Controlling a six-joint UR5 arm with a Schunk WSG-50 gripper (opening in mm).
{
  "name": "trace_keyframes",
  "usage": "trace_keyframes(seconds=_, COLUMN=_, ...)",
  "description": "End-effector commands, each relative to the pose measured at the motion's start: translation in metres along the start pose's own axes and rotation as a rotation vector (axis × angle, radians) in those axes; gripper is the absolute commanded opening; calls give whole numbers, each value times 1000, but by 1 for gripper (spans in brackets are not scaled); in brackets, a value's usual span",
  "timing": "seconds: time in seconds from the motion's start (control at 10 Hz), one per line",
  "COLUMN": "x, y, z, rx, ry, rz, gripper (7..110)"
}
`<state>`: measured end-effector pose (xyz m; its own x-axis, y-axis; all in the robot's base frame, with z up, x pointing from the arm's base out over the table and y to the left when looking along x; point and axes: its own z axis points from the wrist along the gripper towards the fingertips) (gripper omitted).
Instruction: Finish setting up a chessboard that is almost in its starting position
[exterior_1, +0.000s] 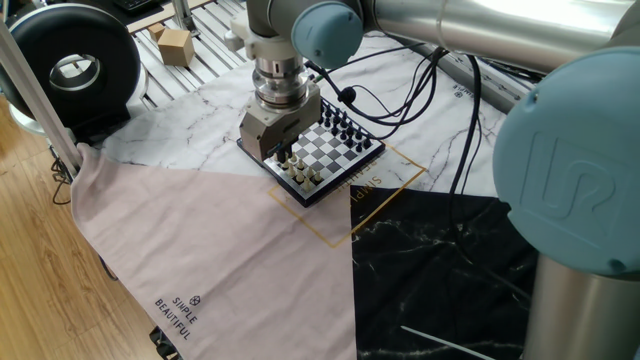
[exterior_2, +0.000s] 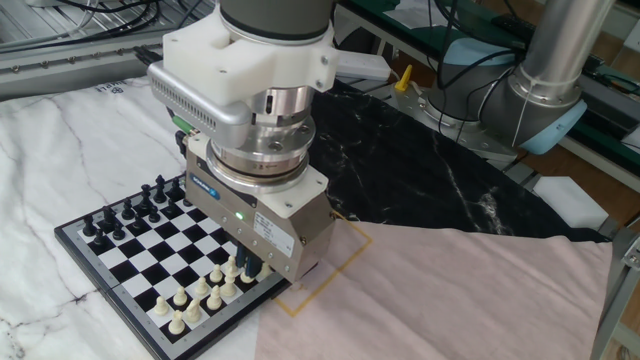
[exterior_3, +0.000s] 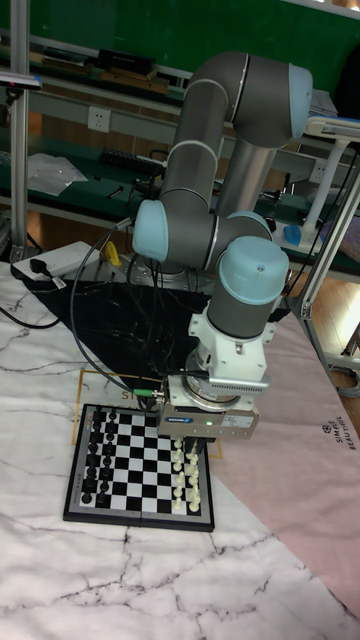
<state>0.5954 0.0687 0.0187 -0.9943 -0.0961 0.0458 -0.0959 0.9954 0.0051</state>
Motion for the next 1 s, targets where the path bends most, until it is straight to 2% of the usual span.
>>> trace_keyframes(seconds=0.0, x=-3, y=2, z=0, rx=-13, ry=-9, rz=14, gripper=7)
trace_keyframes(seconds=0.2, x=-5, y=-1, z=3, rx=-4, ry=-12, rz=10, gripper=7)
trace_keyframes(seconds=0.6, x=3, y=1, z=2, rx=-8, ry=20, rz=5, gripper=7)
trace_keyframes(seconds=0.9, x=0, y=5, z=-1, rx=-30, ry=21, rz=-7, gripper=7)
